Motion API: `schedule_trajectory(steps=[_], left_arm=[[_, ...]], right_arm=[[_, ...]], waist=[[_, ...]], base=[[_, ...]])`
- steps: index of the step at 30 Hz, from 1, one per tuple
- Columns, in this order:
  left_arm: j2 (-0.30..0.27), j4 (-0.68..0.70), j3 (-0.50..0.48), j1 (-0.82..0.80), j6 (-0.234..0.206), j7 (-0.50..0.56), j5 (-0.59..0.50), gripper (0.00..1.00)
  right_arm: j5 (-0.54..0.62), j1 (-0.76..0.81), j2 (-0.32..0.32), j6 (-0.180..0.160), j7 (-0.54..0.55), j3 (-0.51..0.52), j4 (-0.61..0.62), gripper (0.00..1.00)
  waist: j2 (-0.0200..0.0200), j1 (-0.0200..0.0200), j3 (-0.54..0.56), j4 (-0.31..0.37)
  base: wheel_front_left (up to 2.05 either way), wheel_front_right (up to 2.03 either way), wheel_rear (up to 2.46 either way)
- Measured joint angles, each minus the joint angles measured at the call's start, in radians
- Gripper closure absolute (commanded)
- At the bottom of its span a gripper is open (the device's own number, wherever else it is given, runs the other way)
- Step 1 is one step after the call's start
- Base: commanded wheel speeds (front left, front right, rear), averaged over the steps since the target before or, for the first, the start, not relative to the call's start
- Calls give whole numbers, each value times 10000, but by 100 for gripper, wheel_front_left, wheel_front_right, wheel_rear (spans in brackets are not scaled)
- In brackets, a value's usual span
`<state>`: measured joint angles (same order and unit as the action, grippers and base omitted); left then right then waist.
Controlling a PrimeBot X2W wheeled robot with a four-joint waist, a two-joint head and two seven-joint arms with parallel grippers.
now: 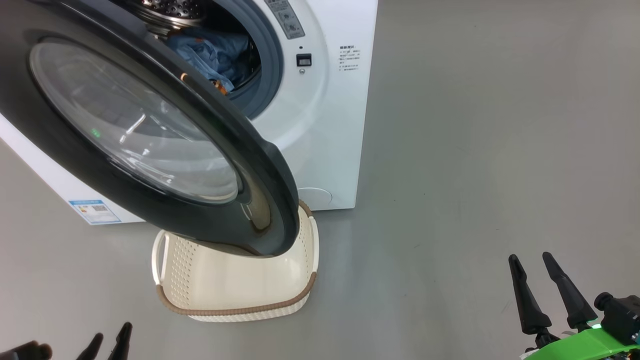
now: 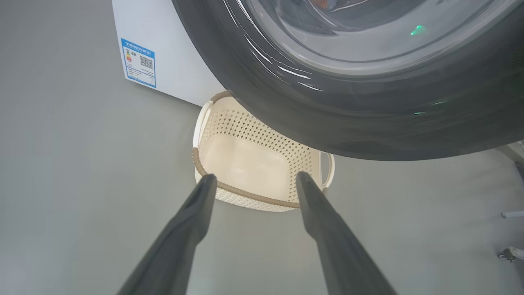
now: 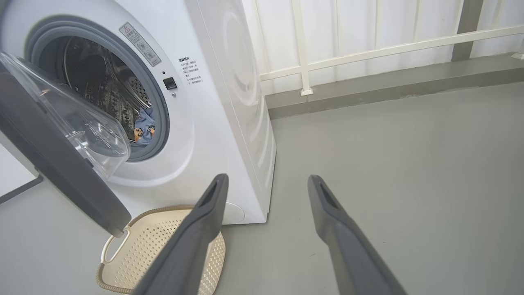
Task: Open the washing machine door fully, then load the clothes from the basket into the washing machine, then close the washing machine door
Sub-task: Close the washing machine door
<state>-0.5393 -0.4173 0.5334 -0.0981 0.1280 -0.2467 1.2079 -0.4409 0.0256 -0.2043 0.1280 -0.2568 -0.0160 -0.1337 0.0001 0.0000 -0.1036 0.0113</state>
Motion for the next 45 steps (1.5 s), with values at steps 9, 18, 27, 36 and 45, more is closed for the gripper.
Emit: schedule_trajectory(steps=[9, 18, 27, 36, 45], left_arm=[[1187, 104, -2284, -55, 2, -15, -3060, 0], [2589, 1310, -4497, 809, 8, -17, -5856, 0], [3486, 1789, -5097, 1389, 10, -46, -7108, 0], [3724, 1787, -5288, 1438, 10, -46, -7191, 0], [3735, 1797, -5367, 1430, 10, -46, -7191, 0]], right_arm=[[0, 5, -21, 0, 0, 196, 46, 0], [0, 205, -50, 0, 0, 245, 56, 0], [0, 208, -52, 0, 0, 230, 36, 0], [0, 210, -52, 0, 0, 167, 17, 0], [-19, 182, -54, 0, 0, -213, -75, 100]], waist=[[0, 0, 60, 29], [-1, 0, 211, 53], [0, 0, 276, 65], [0, 0, 304, 23], [-1, 0, 359, -35]], base=[[0, 0, 0], [0, 0, 0], [0, 0, 0], [0, 0, 0], [0, 0, 0]])
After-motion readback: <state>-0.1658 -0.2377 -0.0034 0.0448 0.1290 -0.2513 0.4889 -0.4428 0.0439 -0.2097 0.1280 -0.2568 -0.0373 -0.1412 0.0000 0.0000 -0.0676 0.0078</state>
